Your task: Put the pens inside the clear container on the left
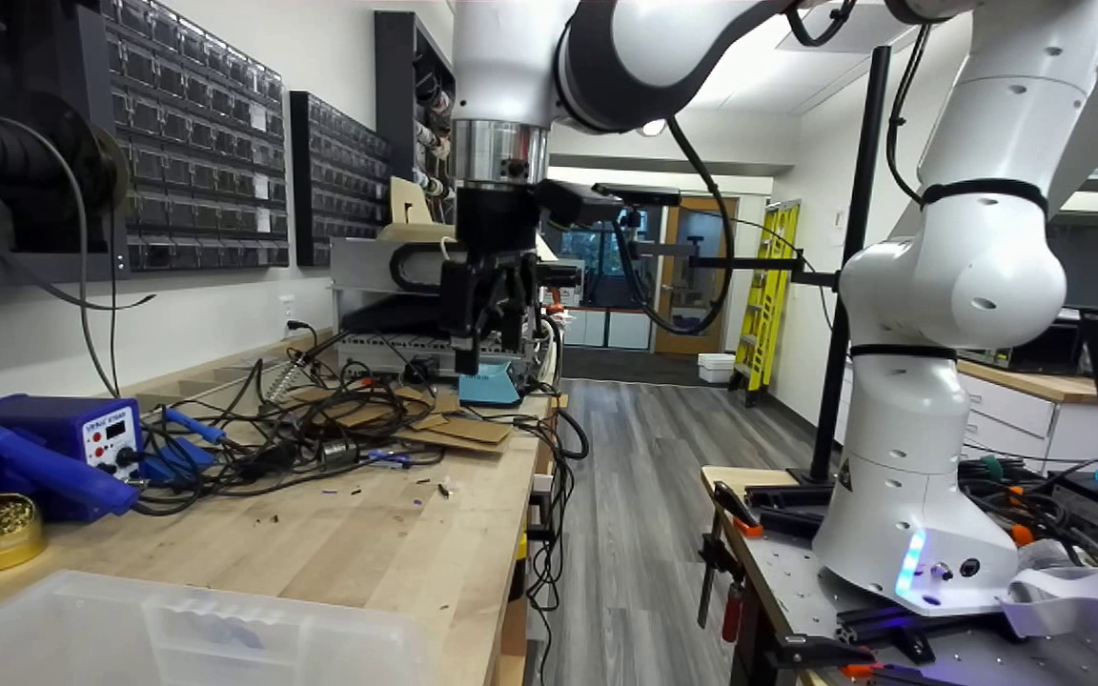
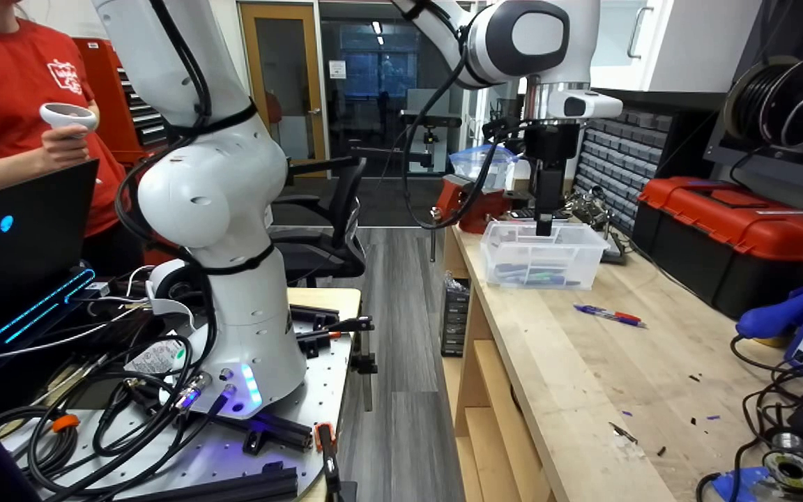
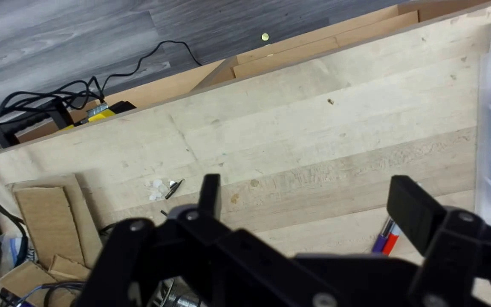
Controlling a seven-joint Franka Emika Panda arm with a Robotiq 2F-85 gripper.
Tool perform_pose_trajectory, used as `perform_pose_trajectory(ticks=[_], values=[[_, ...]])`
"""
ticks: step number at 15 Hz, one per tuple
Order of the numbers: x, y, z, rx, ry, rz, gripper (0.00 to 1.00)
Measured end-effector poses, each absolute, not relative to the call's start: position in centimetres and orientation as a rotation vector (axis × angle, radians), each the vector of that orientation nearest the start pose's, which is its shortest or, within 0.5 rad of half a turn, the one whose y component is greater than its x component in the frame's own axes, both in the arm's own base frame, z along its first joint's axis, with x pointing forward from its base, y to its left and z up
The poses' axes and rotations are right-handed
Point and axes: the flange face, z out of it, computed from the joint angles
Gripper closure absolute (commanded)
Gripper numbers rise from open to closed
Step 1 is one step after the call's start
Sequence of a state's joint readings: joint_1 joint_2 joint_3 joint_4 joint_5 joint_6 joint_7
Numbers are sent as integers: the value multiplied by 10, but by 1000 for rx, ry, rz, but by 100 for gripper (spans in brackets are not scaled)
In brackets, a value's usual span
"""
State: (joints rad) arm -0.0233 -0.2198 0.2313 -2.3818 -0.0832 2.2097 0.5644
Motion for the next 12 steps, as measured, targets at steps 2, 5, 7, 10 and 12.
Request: perform_pose_trajectory(ticks=[2,5,7,10,12], values=[[470,112,403,-3184,573,-139,0],[482,134,397,-3175,620,-140,0],[482,133,395,-3176,619,-132,0],[483,130,395,-3175,626,-131,0],[483,130,395,-3175,626,-131,0]])
